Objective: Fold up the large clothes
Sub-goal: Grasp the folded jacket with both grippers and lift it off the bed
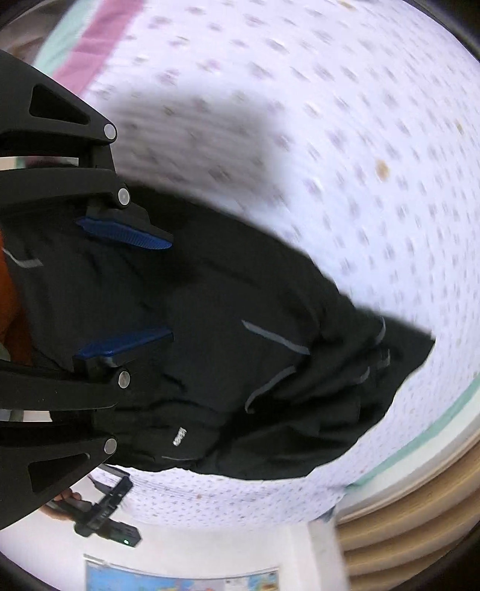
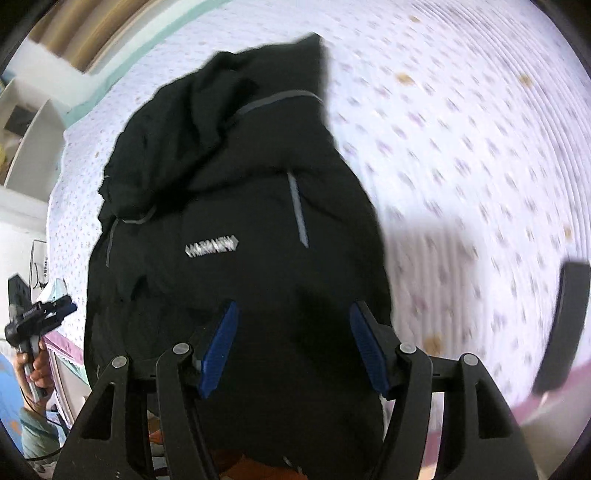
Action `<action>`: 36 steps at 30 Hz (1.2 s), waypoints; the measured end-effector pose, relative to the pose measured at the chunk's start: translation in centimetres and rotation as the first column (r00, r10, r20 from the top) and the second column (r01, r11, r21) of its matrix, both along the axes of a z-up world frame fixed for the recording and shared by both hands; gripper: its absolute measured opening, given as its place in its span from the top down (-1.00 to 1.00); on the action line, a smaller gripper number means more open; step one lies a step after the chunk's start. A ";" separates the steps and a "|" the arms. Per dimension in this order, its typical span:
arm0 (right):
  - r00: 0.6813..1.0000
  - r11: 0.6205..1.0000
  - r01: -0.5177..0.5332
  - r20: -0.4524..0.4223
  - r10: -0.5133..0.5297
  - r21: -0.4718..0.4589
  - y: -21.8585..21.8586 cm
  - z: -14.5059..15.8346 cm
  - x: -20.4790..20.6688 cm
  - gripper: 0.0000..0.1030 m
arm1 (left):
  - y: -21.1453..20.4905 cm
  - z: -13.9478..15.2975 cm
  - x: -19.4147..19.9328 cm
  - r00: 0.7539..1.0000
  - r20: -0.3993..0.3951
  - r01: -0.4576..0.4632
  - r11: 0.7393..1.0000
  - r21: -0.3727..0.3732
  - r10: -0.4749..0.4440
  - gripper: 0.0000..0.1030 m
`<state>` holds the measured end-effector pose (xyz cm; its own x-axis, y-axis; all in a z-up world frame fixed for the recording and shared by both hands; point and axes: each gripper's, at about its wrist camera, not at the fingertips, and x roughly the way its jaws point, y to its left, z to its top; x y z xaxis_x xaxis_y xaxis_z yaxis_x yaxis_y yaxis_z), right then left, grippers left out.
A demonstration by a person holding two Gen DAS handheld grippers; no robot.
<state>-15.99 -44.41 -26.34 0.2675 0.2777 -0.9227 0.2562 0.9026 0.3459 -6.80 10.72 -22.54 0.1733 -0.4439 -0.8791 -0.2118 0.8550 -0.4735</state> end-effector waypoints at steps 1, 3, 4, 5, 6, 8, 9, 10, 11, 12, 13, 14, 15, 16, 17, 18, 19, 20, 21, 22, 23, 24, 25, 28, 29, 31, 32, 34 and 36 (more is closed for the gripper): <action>1.000 1.000 0.008 -0.013 -0.008 -0.001 -0.2 -0.3 -0.7 -0.30 | 0.7 -0.5 -0.6 1.000 -0.011 -0.016 1.000 -0.004 0.016 0.10; 0.999 1.000 0.017 -0.035 -0.017 -0.015 -0.4 -0.8 -2.0 -0.30 | 1.7 -1.1 -1.9 0.999 -0.031 -0.044 0.999 -0.011 0.043 0.10; 0.999 1.000 0.020 -0.042 -0.021 -0.020 -0.5 -1.0 -2.6 -0.30 | 2.0 -1.5 -2.6 0.998 -0.040 -0.055 0.998 -0.015 0.055 0.10; 0.998 0.999 0.024 -0.052 -0.026 -0.026 -0.6 -1.2 -3.2 -0.30 | 2.5 -1.6 -3.2 0.997 -0.049 -0.062 0.998 -0.019 0.061 0.10; 0.998 0.999 0.027 -0.057 -0.029 -0.028 -0.6 -1.3 -3.5 -0.30 | 2.8 -2.0 -3.7 0.996 -0.060 -0.067 0.998 -0.020 0.065 0.10; 0.997 0.999 0.035 -0.074 -0.038 -0.038 -0.8 -1.7 -4.4 -0.30 | 3.3 -2.6 -4.5 0.995 -0.083 -0.065 0.998 -0.024 0.063 0.10; 0.995 0.998 0.039 -0.086 -0.043 -0.046 -0.8 -1.8 -4.8 -0.30 | 3.3 -3.0 -4.8 0.993 -0.100 -0.059 0.998 -0.026 0.056 0.10; 0.994 0.998 0.041 -0.098 -0.046 -0.054 -0.8 -2.0 -5.5 -0.30 | 3.3 -3.3 -5.0 0.993 -0.112 -0.049 0.998 -0.025 0.046 0.10; 0.993 0.997 0.042 -0.104 -0.048 -0.061 -1.0 -2.0 -6.1 -0.30 | 3.3 -3.6 -5.3 0.992 -0.120 -0.038 0.999 -0.021 0.035 0.10; 0.993 0.997 0.042 -0.108 -0.049 -0.066 -1.2 -2.2 -6.6 -0.30 | 3.3 -3.9 -5.5 0.991 -0.128 -0.030 0.999 -0.015 0.028 0.10; 0.992 0.996 0.044 -0.118 -0.053 -0.075 -1.3 -2.4 -7.2 -0.30 | 3.3 -4.2 -5.6 0.990 -0.139 -0.029 0.999 -0.013 0.027 0.10; 0.990 0.996 0.049 -0.126 -0.059 -0.078 -1.4 -2.6 -7.6 -0.30 | 3.5 -4.5 -5.7 0.989 -0.146 -0.032 0.999 -0.019 0.029 0.10; 0.988 0.995 0.063 -0.140 -0.073 -0.074 -1.6 -3.1 -8.1 -0.30 | 3.5 -4.9 -5.8 0.988 -0.151 -0.037 0.999 -0.029 0.032 0.10; 0.986 0.995 0.071 -0.145 -0.080 -0.069 -1.7 -3.4 -8.4 -0.30 | 3.6 -5.2 -5.7 0.988 -0.153 -0.038 0.999 -0.033 0.033 0.10; 0.984 0.995 0.082 -0.155 -0.091 -0.063 -1.8 -3.8 -8.7 -0.30 | 3.6 -5.4 -5.7 0.987 -0.158 -0.037 0.999 -0.035 0.031 0.10; 0.981 0.994 0.091 -0.168 -0.100 -0.059 -1.7 -4.3 -9.1 -0.30 | 3.4 -5.7 -5.6 0.986 -0.167 -0.030 0.999 -0.034 0.024 0.08; 0.979 0.994 0.094 -0.174 -0.102 -0.055 -1.7 -4.6 -9.3 -0.30 | 3.4 -5.9 -5.4 0.985 -0.171 -0.022 0.999 -0.031 0.016 0.07; 0.978 0.994 0.096 -0.183 -0.103 -0.051 -1.6 -4.9 -9.6 -0.30 | 3.3 -6.1 -5.3 0.985 -0.175 -0.012 1.000 -0.026 0.007 0.05; 0.976 0.994 0.097 -0.189 -0.104 -0.049 -1.4 -5.1 -9.7 -0.30 | 3.0 -6.1 -5.2 0.984 -0.179 0.002 1.000 -0.019 -0.005 0.04; 0.974 0.994 0.102 -0.199 -0.107 -0.037 -1.2 -5.5 -9.6 -0.30 | 2.9 -6.1 -5.0 0.984 -0.177 0.016 1.000 -0.021 -0.019 0.04; 0.973 0.994 0.108 -0.205 -0.111 -0.023 -1.1 -5.7 -9.7 -0.30 | 2.5 -6.0 -5.0 0.984 -0.174 0.026 0.999 -0.036 -0.032 0.04; 0.973 0.993 0.115 -0.203 -0.113 0.001 -0.9 -5.7 -9.8 -0.30 | 2.2 -5.7 -4.9 0.984 -0.169 0.039 0.996 -0.079 -0.052 0.04; 0.974 0.992 0.120 -0.197 -0.110 0.041 -0.7 -5.6 -9.7 -0.28 | 1.8 -5.2 -4.9 0.985 -0.155 0.054 0.990 -0.128 -0.074 0.04; 0.989 0.985 0.099 -0.127 -0.081 0.143 0.2 -3.9 -9.5 -0.24 | 0.4 -3.2 -4.8 0.990 -0.064 0.096 0.929 -0.358 -0.127 -0.04; 0.993 0.985 0.078 -0.096 -0.063 0.156 0.7 -3.1 -9.2 -0.24 | 0.1 -2.8 -4.6 0.991 -0.039 0.103 0.910 -0.401 -0.129 -0.15; 0.997 0.986 0.056 -0.068 -0.046 0.156 1.4 -2.4 -8.7 -0.24 | -0.3 -2.9 -4.1 0.991 -0.028 0.102 0.892 -0.441 -0.127 -0.17; 0.997 0.986 0.053 -0.065 -0.043 0.156 1.6 -2.4 -8.5 -0.24 | -0.4 -3.4 -3.8 0.992 -0.038 0.090 0.889 -0.450 -0.120 -0.17; 0.996 0.986 0.061 -0.078 -0.049 0.154 1.9 -3.0 -8.1 -0.24 | -0.5 -4.6 -3.7 0.992 -0.070 0.061 0.890 -0.452 -0.103 -0.17; 0.993 0.985 0.075 -0.098 -0.061 0.152 1.8 -3.6 -8.2 -0.24 | -0.6 -5.0 -3.9 0.991 -0.080 0.057 0.895 -0.443 -0.103 -0.17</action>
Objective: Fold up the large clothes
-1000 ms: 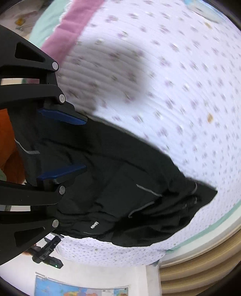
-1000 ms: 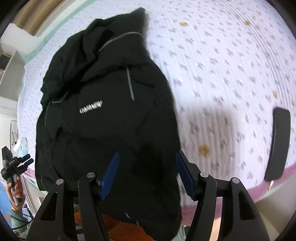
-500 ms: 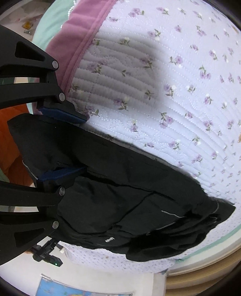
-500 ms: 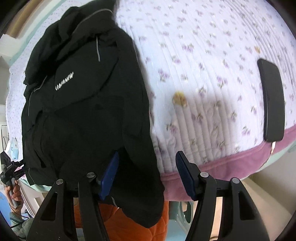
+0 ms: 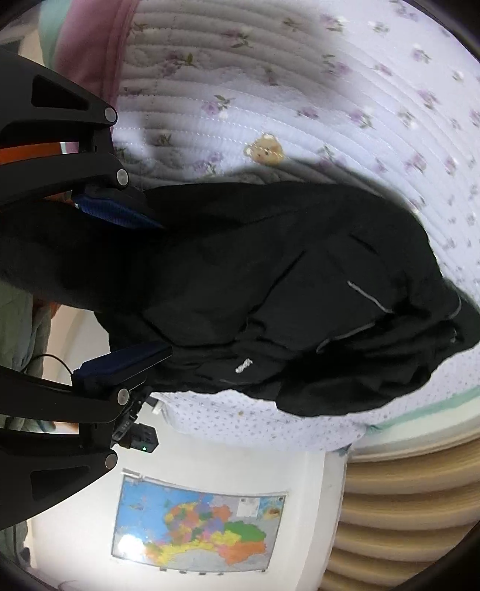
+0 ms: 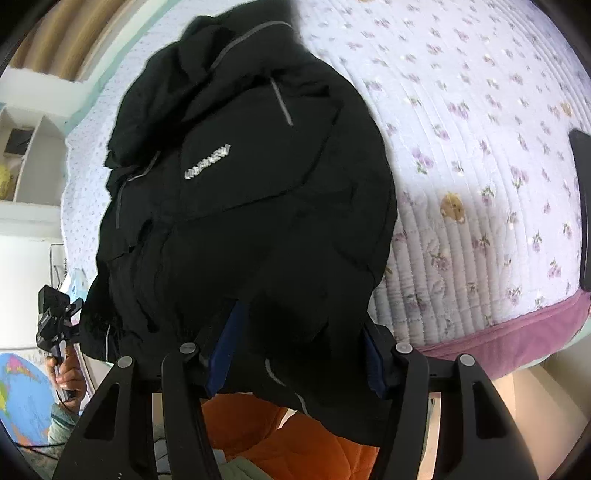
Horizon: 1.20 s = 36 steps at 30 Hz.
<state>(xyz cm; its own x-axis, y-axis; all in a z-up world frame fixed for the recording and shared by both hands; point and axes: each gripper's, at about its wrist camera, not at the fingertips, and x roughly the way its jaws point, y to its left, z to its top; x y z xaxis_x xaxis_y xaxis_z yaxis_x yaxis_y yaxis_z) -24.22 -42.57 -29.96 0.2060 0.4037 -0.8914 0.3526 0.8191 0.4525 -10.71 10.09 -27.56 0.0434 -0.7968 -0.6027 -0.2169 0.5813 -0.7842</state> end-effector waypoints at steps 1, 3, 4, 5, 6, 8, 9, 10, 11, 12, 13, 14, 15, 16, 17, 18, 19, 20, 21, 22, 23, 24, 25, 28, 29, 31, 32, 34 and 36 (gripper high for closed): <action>1.000 1.000 0.010 -0.008 -0.010 0.003 0.0 -0.3 -0.2 -0.24 | 0.2 0.0 -0.1 1.000 0.001 0.009 1.000 0.017 -0.009 -0.17; 0.999 1.000 0.028 -0.029 -0.028 0.008 -0.1 -0.9 -0.6 -0.25 | 0.1 -0.1 -0.6 0.999 -0.009 0.034 0.998 0.055 -0.033 -0.17; 0.999 0.999 0.034 -0.043 -0.033 0.010 -0.1 -1.2 -1.0 -0.25 | 0.0 -0.1 -1.0 0.999 -0.022 0.052 0.996 0.075 -0.050 -0.17; 0.998 0.999 0.037 -0.060 -0.036 0.010 -0.2 -1.4 -1.2 -0.25 | 0.0 -0.4 -1.4 0.997 -0.035 0.067 0.993 0.093 -0.064 -0.17; 0.997 0.999 0.038 -0.075 -0.037 0.009 -0.2 -1.7 -1.6 -0.25 | -0.2 -0.6 -1.9 0.996 -0.046 0.079 0.991 0.110 -0.074 -0.17; 0.995 1.000 0.028 -0.096 -0.029 -0.003 -0.4 -1.9 -2.2 -0.25 | -0.7 -1.4 -2.9 0.992 -0.083 0.108 0.984 0.140 -0.097 -0.17; 0.994 1.000 0.021 -0.112 -0.023 -0.018 -0.3 -2.1 -2.5 -0.25 | -1.1 -1.9 -3.3 0.990 -0.098 0.115 0.981 0.153 -0.101 -0.17; 0.992 0.999 0.015 -0.128 -0.019 -0.032 -0.2 -2.2 -2.9 -0.25 | -1.3 -2.3 -3.6 0.988 -0.117 0.122 0.979 0.163 -0.104 -0.17; 0.990 0.999 0.014 -0.142 -0.019 -0.035 -0.2 -2.4 -3.1 -0.27 | -1.3 -2.7 -3.8 0.986 -0.130 0.126 0.978 0.163 -0.106 -0.17; 0.987 0.999 0.017 -0.159 -0.022 -0.031 -0.2 -2.7 -3.5 -0.29 | -1.4 -2.9 -4.1 0.985 -0.139 0.125 0.979 0.161 -0.103 -0.17; 0.986 0.999 0.017 -0.166 -0.022 -0.028 -0.2 -2.9 -3.7 -0.29 | -1.7 -2.9 -4.3 0.987 -0.132 0.117 0.979 0.169 -0.095 -0.17; 0.985 0.999 0.013 -0.170 -0.018 -0.031 -0.1 -3.0 -3.8 -0.29 | -1.7 -2.7 -4.3 0.989 -0.118 0.112 0.978 0.175 -0.092 -0.16; 0.985 0.999 -0.005 -0.170 -0.003 -0.042 0.3 -2.9 -3.6 -0.26 | -2.0 -2.3 -4.2 0.992 -0.097 0.102 0.980 0.173 -0.086 0.13; 0.986 0.998 -0.018 -0.164 0.008 -0.057 0.6 -2.7 -3.5 -0.15 | -2.0 -1.5 -4.0 0.995 -0.064 0.087 0.983 0.160 -0.078 0.39; 0.988 0.997 -0.030 -0.151 0.019 -0.070 0.8 -2.2 -3.3 0.22 | -2.1 -0.7 -3.8 0.997 -0.036 0.072 0.988 0.139 -0.068 0.62; 0.992 0.995 -0.043 -0.123 0.032 -0.091 1.2 -1.2 -3.0 0.42 | -2.2 0.3 -3.3 0.999 -0.006 0.054 0.992 0.115 -0.054 0.63; 0.994 0.994 -0.043 -0.104 0.033 -0.100 1.3 -0.4 -2.7 0.50 | -2.4 1.4 -2.8 0.999 0.032 0.037 0.994 0.098 -0.041 0.66; 0.997 0.995 -0.034 -0.073 0.027 -0.098 1.2 0.6 -2.4 0.64 | -2.5 2.5 -2.2 0.997 0.067 0.026 0.996 0.082 -0.031 0.70; 0.998 0.996 -0.026 -0.054 0.021 -0.086 0.9 1.1 -2.3 0.66 | -2.5 3.7 -1.5 0.995 0.098 0.016 0.998 0.064 -0.022 0.71; 1.000 0.998 -0.007 -0.025 0.006 -0.068 0.5 2.0 -2.0 0.66 | -2.6 4.8 -0.7 0.992 0.126 0.003 0.999 0.046 -0.009 0.71; 1.000 0.998 0.005 0.000 -0.005 -0.059 0.2 2.9 -1.6 0.66 | -2.6 5.8 0.1 0.989 0.149 -0.012 1.000 0.027 0.007 0.71; 1.000 0.999 0.015 0.021 -0.014 -0.052 0.2 3.7 -1.1 0.66 | -2.6 6.9 1.0 0.984 0.175 -0.029 1.000 -0.003 0.029 0.71; 0.999 0.999 0.026 0.038 -0.025 -0.043 -0.2 4.3 -0.8 0.66 | -2.4 7.6 1.6 0.981 0.191 -0.039 0.999 -0.025 0.043 0.71; 0.993 0.996 0.083 0.088 -0.081 -0.013 -1.1 6.1 0.7 0.66 | -1.8 9.6 3.6 0.966 0.238 -0.076 0.992 -0.099 0.098 0.71; 0.990 0.995 0.098 0.106 -0.098 0.003 -1.8 6.6 1.1 0.66 | -1.5 10.0 4.2 0.963 0.245 -0.091 0.989 -0.115 0.117 0.71; 0.979 0.991 0.134 0.153 -0.137 0.032 -2.4 8.0 2.4 0.66 | -1.1 10.8 5.6 0.955 0.259 -0.113 0.985 -0.128 0.144 0.71; 0.976 0.990 0.138 0.164 -0.142 0.032 -2.6 8.2 3.0 0.66 | -1.4 11.2 6.2 0.953 0.266 -0.120 0.985 -0.121 0.149 0.71; 0.969 0.990 0.143 0.200 -0.143 0.015 -2.7 9.3 4.2 0.66 | -0.9 11.8 7.7 0.949 0.280 -0.121 0.987 -0.105 0.146 0.71; 0.961 0.988 0.156 0.229 -0.155 0.015 -3.0 9.8 5.6 0.66 | -0.5 12.3 8.9 0.946 0.286 -0.126 0.986 -0.105 0.151 0.71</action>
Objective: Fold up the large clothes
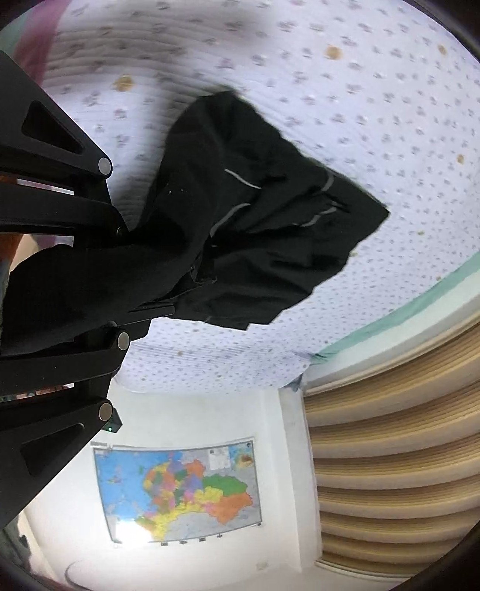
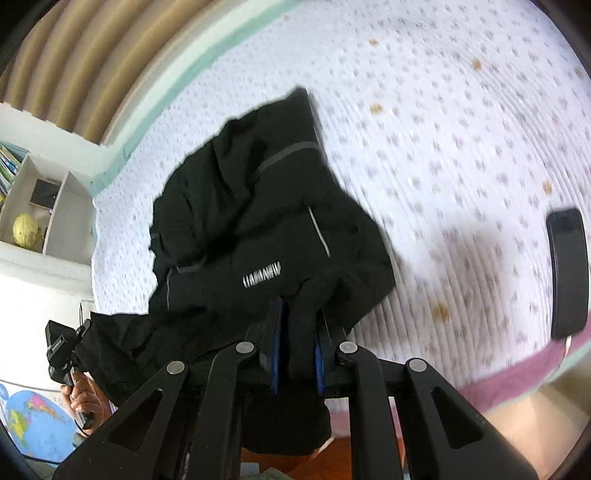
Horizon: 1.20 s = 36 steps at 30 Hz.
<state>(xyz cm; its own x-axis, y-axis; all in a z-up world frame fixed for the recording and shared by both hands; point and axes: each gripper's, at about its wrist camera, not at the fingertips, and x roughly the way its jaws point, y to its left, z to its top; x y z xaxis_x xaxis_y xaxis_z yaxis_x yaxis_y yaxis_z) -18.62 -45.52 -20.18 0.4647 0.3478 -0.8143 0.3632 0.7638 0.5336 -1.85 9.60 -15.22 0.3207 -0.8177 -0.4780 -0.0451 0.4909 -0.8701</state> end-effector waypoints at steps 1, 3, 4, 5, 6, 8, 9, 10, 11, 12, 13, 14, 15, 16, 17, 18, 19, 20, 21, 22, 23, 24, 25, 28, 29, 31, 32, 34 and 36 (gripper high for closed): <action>1.000 1.000 0.009 0.015 -0.009 0.000 -0.2 0.2 0.3 0.66 | 0.4 0.3 0.7 1.000 0.008 -0.005 1.000 0.003 0.005 0.71; 0.998 0.999 0.038 0.051 -0.038 0.005 -0.6 0.6 1.8 0.66 | 0.3 0.8 1.9 1.000 0.019 -0.024 1.000 0.005 0.024 0.71; 0.997 0.999 0.047 0.064 -0.047 0.003 -0.6 0.8 2.4 0.66 | 0.6 1.1 2.6 0.999 0.025 -0.033 0.999 -0.001 0.033 0.71; 0.995 0.998 0.057 0.083 -0.056 -0.004 -0.5 1.1 3.4 0.66 | 0.8 1.2 3.3 0.999 0.030 -0.041 0.999 -0.003 0.041 0.71; 0.993 0.998 0.061 0.098 -0.059 -0.012 -0.8 1.7 4.3 0.66 | 1.0 1.4 4.2 0.998 0.036 -0.050 0.999 -0.005 0.051 0.71; 0.991 0.997 0.078 0.109 -0.075 -0.027 -1.5 2.7 6.3 0.66 | 1.2 1.7 6.1 0.997 0.043 -0.061 0.998 -0.013 0.062 0.71; 0.990 0.996 0.088 0.110 -0.085 -0.027 -1.7 2.8 7.0 0.65 | 1.1 1.9 7.5 0.997 0.050 -0.063 0.998 -0.016 0.064 0.71; 0.988 0.994 0.105 0.114 -0.102 -0.016 -2.4 3.1 8.3 0.65 | 0.9 2.1 8.4 0.996 0.057 -0.067 0.998 -0.013 0.067 0.71; 0.986 0.993 0.118 0.119 -0.116 -0.008 -3.0 3.3 9.7 0.65 | 0.7 2.2 9.5 0.996 0.064 -0.066 0.998 -0.009 0.066 0.71; 0.985 0.992 0.125 0.119 -0.122 -0.013 -3.7 3.6 11.0 0.65 | 0.4 2.3 10.7 0.995 0.068 -0.066 0.998 -0.003 0.066 0.71; 0.985 0.991 0.130 0.115 -0.125 -0.030 -4.1 3.9 12.4 0.65 | 0.1 2.3 12.1 0.995 0.069 -0.069 0.998 0.005 0.068 0.71; 0.986 0.990 0.135 0.109 -0.129 -0.048 -4.1 3.7 13.9 0.65 | -0.2 2.1 13.2 0.995 0.065 -0.073 0.997 0.013 0.072 0.71; 0.986 0.989 0.134 0.104 -0.128 -0.057 -4.4 3.6 14.9 0.65 | -0.5 1.8 14.5 0.995 0.058 -0.077 0.997 0.022 0.076 0.70; 0.988 0.988 0.134 0.089 -0.128 -0.072 -4.4 3.0 16.9 0.65 | -0.8 1.3 15.8 0.996 0.044 -0.082 0.996 0.036 0.081 0.70; 0.989 0.988 0.134 0.080 -0.128 -0.074 -4.7 2.7 18.0 0.65 | -1.0 0.8 17.0 0.996 0.030 -0.086 0.995 0.046 0.085 0.70; 0.990 0.988 0.133 0.065 -0.129 -0.077 -4.8 2.0 19.6 0.65 | -1.3 0.1 18.3 0.996 0.018 -0.089 0.995 0.054 0.088 0.70; 0.991 0.988 0.132 0.047 -0.128 -0.081 -4.8 1.1 21.2 0.65 | -1.5 -0.7 19.5 0.996 0.006 -0.092 0.994 0.066 0.092 0.71; 0.991 0.988 0.130 0.030 -0.128 -0.083 -5.0 0.1 22.8 0.65 | -1.8 -1.5 20.6 0.995 -0.007 -0.094 0.993 0.078 0.095 0.70; 0.992 0.988 0.130 0.013 -0.129 -0.083 -5.1 -0.8 24.3 0.65 | -2.0 -2.4 21.7 0.995 -0.025 -0.096 0.991 0.088 0.099 0.71; 0.992 0.988 0.128 -0.004 -0.129 -0.082 -5.3 -1.7 25.3 0.65 | -2.2 -3.5 22.8 0.993 -0.046 -0.100 0.990 0.098 0.105 0.71; 0.991 0.989 0.125 -0.030 -0.128 -0.081 -5.5 -3.0 26.9 0.65 | -2.4 -4.3 23.7 0.992 -0.062 -0.104 0.989 0.108 0.111 0.70; 0.991 0.989 0.121 -0.051 -0.125 -0.080 -5.6 -4.0 28.2 0.65 | -2.7 -5.3 24.7 0.990 -0.079 -0.106 0.987 0.120 0.116 0.70; 0.990 0.990 0.115 -0.067 -0.121 -0.080 -5.7 -5.0 29.1 0.64 | -3.0 -6.4 25.7 0.988 -0.097 -0.106 0.985 0.135 0.119 0.70; 0.985 0.992 0.098 -0.133 -0.108 -0.080 -5.9 -8.7 32.3 0.64 | -4.1 -10.0 28.3 0.978 -0.168 -0.096 0.981 0.168 0.125 0.64; 0.979 0.992 0.099 -0.169 -0.111 -0.078 -5.9 -10.5 33.3 0.64 | -4.6 -11.3 29.0 0.973 -0.194 -0.088 0.980 0.181 0.124 0.64; 0.970 0.992 0.103 -0.215 -0.117 -0.076 -5.9 -13.0 34.3 0.64 | -5.8 -13.7 30.2 0.963 -0.244 -0.067 0.977 0.204 0.117 0.64; 0.965 0.991 0.105 -0.233 -0.122 -0.081 -5.9 -14.1 34.7 0.64 | -6.2 -14.4 30.7 0.961 -0.254 -0.058 0.975 0.212 0.112 0.63; 0.964 0.991 0.090 -0.242 -0.112 -0.101 -5.6 -14.5 35.2 0.64 | -7.0 -14.5 31.1 0.965 -0.247 -0.030 0.971 0.237 0.090 0.63; 0.966 0.993 0.054 -0.248 -0.079 -0.107 -5.5 -14.2 35.4 0.62 | -7.4 -13.6 31.2 0.973 -0.226 0.018 0.964 0.265 0.044 0.63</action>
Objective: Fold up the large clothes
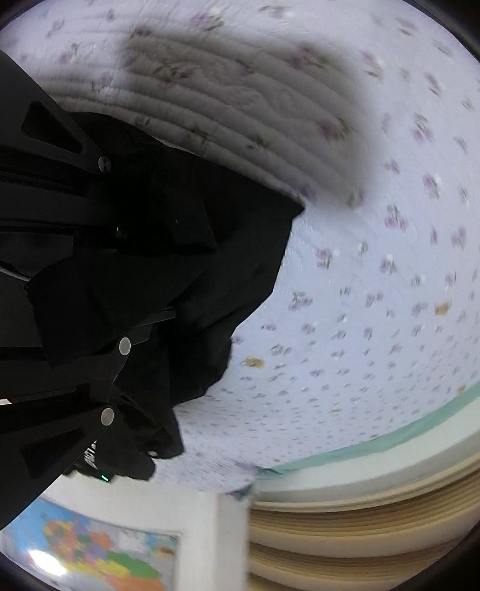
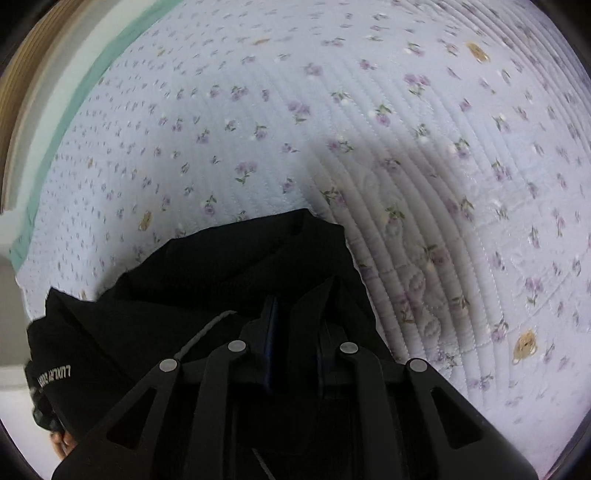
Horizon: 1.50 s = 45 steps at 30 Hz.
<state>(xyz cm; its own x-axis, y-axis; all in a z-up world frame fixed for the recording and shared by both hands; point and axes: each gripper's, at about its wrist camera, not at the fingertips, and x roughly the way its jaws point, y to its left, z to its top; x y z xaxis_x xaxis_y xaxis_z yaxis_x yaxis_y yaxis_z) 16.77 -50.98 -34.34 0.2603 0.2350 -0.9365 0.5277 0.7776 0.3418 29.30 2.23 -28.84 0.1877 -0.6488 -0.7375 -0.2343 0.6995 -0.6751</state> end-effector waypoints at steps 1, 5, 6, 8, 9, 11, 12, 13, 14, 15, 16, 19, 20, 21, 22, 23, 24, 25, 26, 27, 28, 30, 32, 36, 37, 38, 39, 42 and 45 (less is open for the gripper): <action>1.000 1.000 -0.013 0.000 0.013 0.007 -0.1 0.3 0.0 0.60 | 0.0 0.7 -0.1 1.000 0.013 0.029 1.000 0.010 -0.029 0.63; 0.998 0.998 -0.042 0.048 0.039 0.045 -1.1 3.6 -1.5 0.45 | 1.7 5.7 -1.9 0.987 0.141 0.079 0.997 -0.016 -0.076 0.47; 0.995 0.998 -0.053 0.086 0.049 0.044 -1.5 5.3 -2.4 0.41 | 2.2 7.4 -2.6 0.980 0.183 0.090 0.995 -0.047 -0.080 0.34; 0.989 0.997 -0.069 0.136 0.064 0.037 -1.6 7.5 -3.5 0.29 | 3.2 10.3 -4.0 0.965 0.249 0.114 0.986 -0.123 -0.081 0.12; 0.982 0.997 -0.075 0.176 0.070 0.023 -1.8 9.1 -4.5 0.08 | 3.6 11.5 -4.6 0.958 0.274 0.125 0.980 -0.152 -0.079 -0.06; 0.973 0.997 -0.064 0.220 0.071 -0.039 -2.0 11.2 -5.7 -0.44 | 4.4 13.6 -5.9 0.941 0.333 0.140 0.970 -0.197 -0.068 -0.30; 0.964 0.994 -0.058 0.255 0.080 -0.093 -1.9 12.5 -6.5 -0.64 | 4.7 14.5 -6.3 0.931 0.362 0.136 0.967 -0.214 -0.051 -0.37; 0.959 0.991 -0.053 0.271 0.085 -0.127 -1.8 13.2 -6.8 -0.67 | 5.3 15.1 -6.6 0.924 0.382 0.124 0.965 -0.232 -0.027 -0.40; 0.955 0.987 -0.050 0.283 0.093 -0.153 -1.6 13.8 -7.0 -0.67 | 5.6 15.3 -6.8 0.921 0.390 0.107 0.965 -0.240 -0.005 -0.45; 0.950 0.983 -0.059 0.292 0.108 -0.171 -1.3 14.1 -7.2 -0.67 | 6.2 15.3 -6.8 0.921 0.390 0.083 0.973 -0.217 0.008 -0.45; 0.949 0.983 -0.068 0.293 0.117 -0.172 -0.9 14.1 -6.9 -0.67 | 6.4 15.0 -6.7 0.925 0.381 0.064 0.982 -0.175 0.008 -0.46; 0.949 0.979 -0.095 0.281 0.143 -0.179 -0.4 12.9 -6.1 -0.67 | 5.8 12.4 -5.4 0.953 0.301 0.030 0.999 0.032 -0.038 -0.46; 0.950 0.976 -0.106 0.270 0.155 -0.189 -0.2 12.4 -5.6 -0.67 | 5.6 11.2 -4.9 0.962 0.267 0.030 0.996 0.090 -0.053 -0.46; 0.953 0.971 -0.121 0.250 0.172 -0.207 0.1 11.6 -5.0 -0.67 | 5.3 9.9 -4.4 0.971 0.230 0.028 0.989 0.142 -0.061 -0.46; 0.955 0.962 -0.147 0.219 0.198 -0.229 0.3 10.4 -4.1 -0.67 | 5.1 8.5 -3.8 0.979 0.194 0.017 0.982 0.189 -0.055 -0.45; 0.956 0.957 -0.166 0.198 0.216 -0.238 0.6 9.4 -3.4 -0.67 | 5.1 7.6 -3.5 0.983 0.175 0.012 0.977 0.211 -0.050 -0.45; 0.956 0.953 -0.185 0.180 0.231 -0.241 0.6 8.3 -2.8 -0.67 | 5.0 6.8 -3.1 0.985 0.167 0.012 0.977 0.214 -0.049 -0.45; 0.956 0.951 -0.196 0.168 0.239 -0.239 0.7 7.5 -2.2 -0.67 | 5.0 6.2 -2.7 0.986 0.162 0.012 0.978 0.208 -0.047 -0.45; 0.956 0.950 -0.208 0.156 0.248 -0.235 0.7 6.6 -1.6 -0.67 | 5.0 5.6 -2.2 0.987 0.153 0.012 0.979 0.203 -0.044 -0.45; 0.956 0.947 -0.223 0.139 0.258 -0.230 0.5 5.5 -0.7 -0.67 | 4.8 5.2 -1.6 0.988 0.145 0.018 0.981 0.193 -0.047 -0.45; 0.955 0.945 -0.232 0.129 0.266 -0.230 0.4 4.8 -0.1 -0.67 | 4.4 4.6 -1.1 0.989 0.137 0.035 0.984 0.177 -0.060 -0.45; 0.953 0.943 -0.246 0.122 0.278 -0.226 0.3 4.0 0.8 -0.67 | 3.6 3.5 -0.1 0.989 0.113 0.075 0.984 0.159 -0.093 -0.46; 0.950 0.943 -0.263 0.117 0.290 -0.202 0.2 2.8 1.9 -0.67 | 2.8 2.1 0.6 0.989 0.076 0.112 0.982 0.151 -0.124 -0.45; 0.933 0.900 -0.318 0.071 0.354 -0.299 2.1 1.9 2.6 0.23 | 1.5 2.1 0.5 0.987 0.099 0.110 0.975 0.194 -0.131 -0.04; 0.928 0.873 -0.323 0.060 0.369 -0.366 2.8 2.5 2.3 0.46 | 1.3 2.8 0.2 0.981 0.131 0.109 0.967 0.232 -0.142 0.25; 0.924 0.852 -0.322 0.059 0.378 -0.412 3.3 3.1 1.8 0.53 | 1.2 3.6 -0.2 0.976 0.157 0.110 0.959 0.260 -0.154 0.62; 0.923 0.838 -0.300 0.083 0.376 -0.456 3.7 4.4 0.7 0.62 | 1.5 4.5 -0.8 0.972 0.179 0.098 0.959 0.267 -0.149 0.65; 0.930 0.829 -0.227 0.138 0.340 -0.512 3.6 7.7 -1.2 0.67 | 2.6 7.6 -2.3 0.960 0.262 0.036 0.972 0.233 -0.099 0.73; 0.924 0.815 -0.184 0.185 0.334 -0.550 3.6 10.9 -1.5 0.69 | 3.0 11.4 -2.5 0.937 0.344 -0.003 0.983 0.186 -0.062 0.75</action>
